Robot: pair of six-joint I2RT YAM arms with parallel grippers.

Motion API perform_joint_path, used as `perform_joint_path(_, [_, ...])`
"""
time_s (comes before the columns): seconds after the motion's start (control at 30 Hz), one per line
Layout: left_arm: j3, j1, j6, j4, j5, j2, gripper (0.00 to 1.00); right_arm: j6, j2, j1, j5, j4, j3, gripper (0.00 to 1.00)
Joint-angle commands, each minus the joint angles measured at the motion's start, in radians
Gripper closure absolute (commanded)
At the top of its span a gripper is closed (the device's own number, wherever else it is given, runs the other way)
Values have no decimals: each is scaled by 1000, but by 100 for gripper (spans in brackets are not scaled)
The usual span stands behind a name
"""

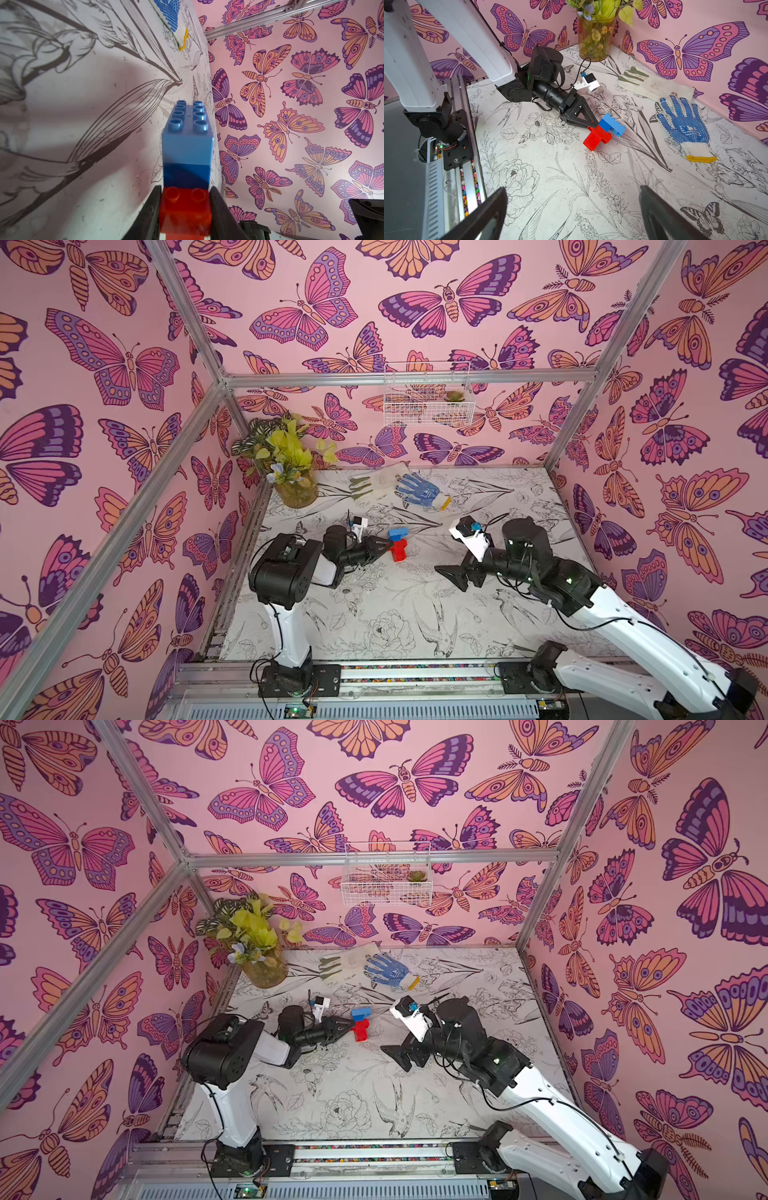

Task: Assemble the letter f with lego
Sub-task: Place the lego brick at the center of the board.

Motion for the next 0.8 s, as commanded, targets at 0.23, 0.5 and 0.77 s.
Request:
perform_joint_path(0.23, [27,-8,24,-18,-6,13,75,4,3,6,-6,8,-7,1])
perform_joint_path(0.5, [32,-8,22,-21,-11,22,73,4,1,6,-8,4,-7,1])
perform_joint_path(0.77, [47,-11,31,-60,-11,36,72,1,1,7,-10,2,-7,1])
